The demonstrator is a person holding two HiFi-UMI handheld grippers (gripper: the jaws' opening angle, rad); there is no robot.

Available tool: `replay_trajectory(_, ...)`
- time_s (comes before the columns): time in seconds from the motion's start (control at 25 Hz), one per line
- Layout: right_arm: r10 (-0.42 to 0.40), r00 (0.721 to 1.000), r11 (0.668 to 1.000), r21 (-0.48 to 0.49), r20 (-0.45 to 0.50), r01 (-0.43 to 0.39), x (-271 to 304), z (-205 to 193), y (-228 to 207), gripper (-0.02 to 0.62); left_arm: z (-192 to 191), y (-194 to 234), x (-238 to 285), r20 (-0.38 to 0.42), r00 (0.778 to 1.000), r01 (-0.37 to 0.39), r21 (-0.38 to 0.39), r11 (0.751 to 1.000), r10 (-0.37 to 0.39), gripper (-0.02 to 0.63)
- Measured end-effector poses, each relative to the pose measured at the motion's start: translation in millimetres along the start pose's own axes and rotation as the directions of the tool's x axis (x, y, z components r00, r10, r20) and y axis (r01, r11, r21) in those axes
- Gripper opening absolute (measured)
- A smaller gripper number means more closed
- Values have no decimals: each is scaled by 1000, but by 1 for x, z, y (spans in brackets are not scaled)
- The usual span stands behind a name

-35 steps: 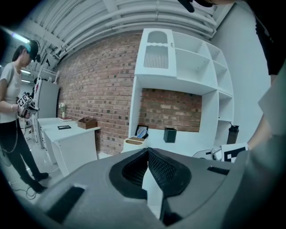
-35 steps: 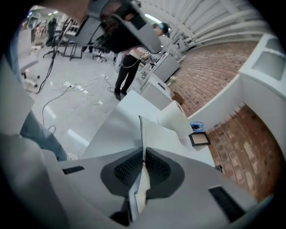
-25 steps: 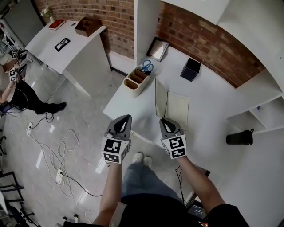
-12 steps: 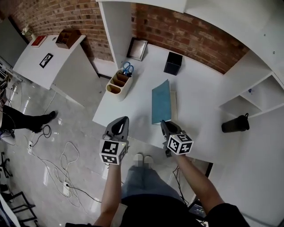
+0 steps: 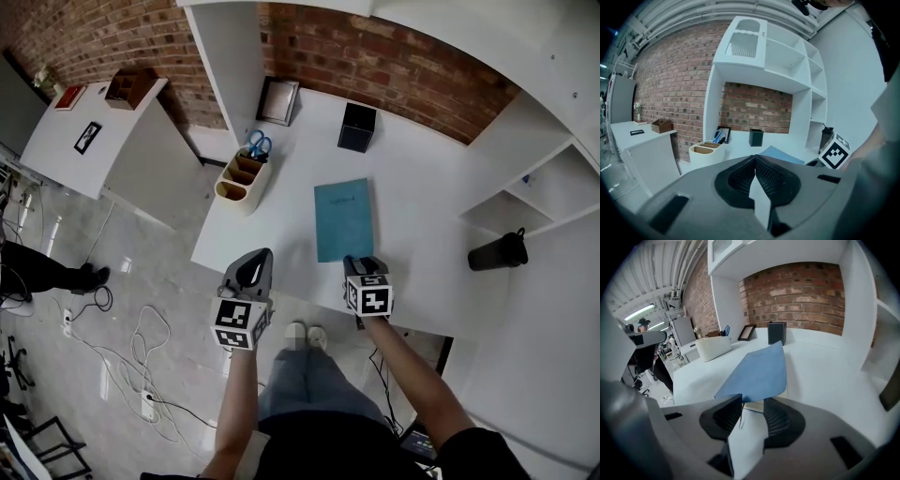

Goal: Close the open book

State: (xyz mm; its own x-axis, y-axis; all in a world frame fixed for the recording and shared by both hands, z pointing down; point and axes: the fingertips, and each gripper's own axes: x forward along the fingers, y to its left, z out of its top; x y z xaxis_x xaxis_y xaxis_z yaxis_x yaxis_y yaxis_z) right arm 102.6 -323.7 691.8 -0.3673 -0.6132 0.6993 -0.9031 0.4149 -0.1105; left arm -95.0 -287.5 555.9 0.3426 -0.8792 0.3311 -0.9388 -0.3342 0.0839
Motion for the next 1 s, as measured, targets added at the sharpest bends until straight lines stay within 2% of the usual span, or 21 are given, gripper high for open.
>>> replay_trajectory(0.36,52,999,992,117,-13,-50,-14,-5,-9,156,9,-6,18,12,999,53,16,998,-53,9)
replay_trajectory(0.48,35,999,991,131,34,-39,-32,-2,-23,156,19,-12,27,24,997,73,31,997,-73,9)
replay_trajectory(0.68,-49,987,990,141,152,28,-70,27,-57,155,52,-26,41,70,991,108,69,992,-113,9)
replay_trajectory(0.84,-108,953,988,135,284,72,-103,71,-82,142,83,-44,51,116,981,142,105,984,-154,9)
replay_trajectory(1.0,-150,888,989,78,435,128,-142,120,-94,95,114,-61,56,157,971,162,134,978,-183,9)
